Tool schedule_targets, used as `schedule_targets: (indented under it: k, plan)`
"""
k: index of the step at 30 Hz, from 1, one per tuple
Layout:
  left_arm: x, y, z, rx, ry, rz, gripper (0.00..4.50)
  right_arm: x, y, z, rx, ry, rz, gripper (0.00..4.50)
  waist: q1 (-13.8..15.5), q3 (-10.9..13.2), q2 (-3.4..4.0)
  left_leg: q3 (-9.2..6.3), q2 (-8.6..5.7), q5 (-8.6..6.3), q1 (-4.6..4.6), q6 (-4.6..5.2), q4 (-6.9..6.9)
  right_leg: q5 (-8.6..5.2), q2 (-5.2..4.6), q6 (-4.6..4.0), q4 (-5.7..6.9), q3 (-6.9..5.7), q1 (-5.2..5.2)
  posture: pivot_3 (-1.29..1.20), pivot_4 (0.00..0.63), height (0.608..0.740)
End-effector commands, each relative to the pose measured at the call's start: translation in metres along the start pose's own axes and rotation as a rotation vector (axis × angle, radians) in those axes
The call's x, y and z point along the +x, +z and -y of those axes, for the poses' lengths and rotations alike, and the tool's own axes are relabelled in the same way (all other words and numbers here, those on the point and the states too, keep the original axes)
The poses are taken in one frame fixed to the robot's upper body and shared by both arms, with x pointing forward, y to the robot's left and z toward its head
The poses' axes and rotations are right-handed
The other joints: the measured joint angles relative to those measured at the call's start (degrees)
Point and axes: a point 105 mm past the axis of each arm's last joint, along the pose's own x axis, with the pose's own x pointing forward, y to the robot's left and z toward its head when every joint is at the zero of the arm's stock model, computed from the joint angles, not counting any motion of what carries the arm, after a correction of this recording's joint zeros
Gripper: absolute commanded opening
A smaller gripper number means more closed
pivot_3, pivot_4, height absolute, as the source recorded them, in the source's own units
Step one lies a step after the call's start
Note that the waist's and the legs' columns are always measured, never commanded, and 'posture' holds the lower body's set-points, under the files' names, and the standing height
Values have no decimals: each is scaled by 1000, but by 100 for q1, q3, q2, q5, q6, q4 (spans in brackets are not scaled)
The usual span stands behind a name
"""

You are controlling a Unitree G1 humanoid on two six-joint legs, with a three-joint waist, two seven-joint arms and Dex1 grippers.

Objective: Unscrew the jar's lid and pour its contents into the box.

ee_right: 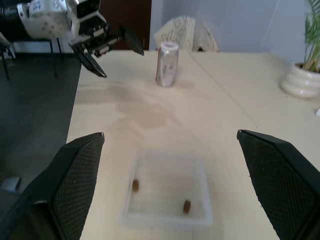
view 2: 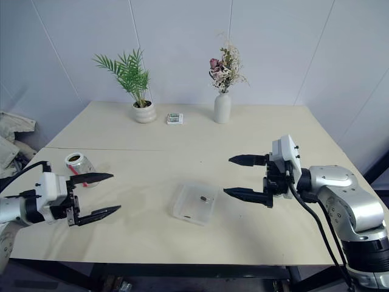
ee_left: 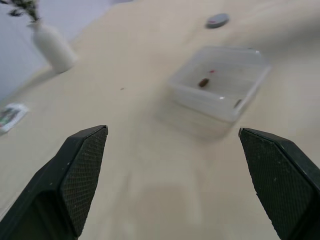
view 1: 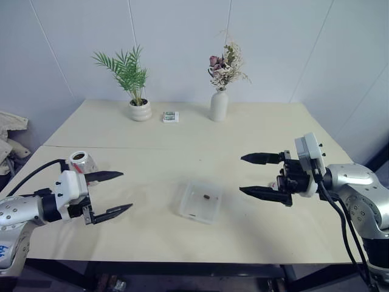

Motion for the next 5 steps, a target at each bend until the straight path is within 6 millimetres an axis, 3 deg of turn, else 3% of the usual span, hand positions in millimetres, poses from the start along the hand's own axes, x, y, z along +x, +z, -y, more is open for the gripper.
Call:
schedule_targets:
  k: [1,5]
  plan:
    - [4,11,-5,13,-20,47,4483,-2,6,-4,-40,2,1,4500,13,1,-1,0,2,-3,-5,-3,1,13,6,39,16,0,-12,0,150,740]
    - [9,16,-2,-17,-38,73,4483,-2,5,-6,-37,-7,-1,4500,14,1,-1,-1,9,-13,-9,-19,4,-18,24,58,80,7,-48,0,150,740]
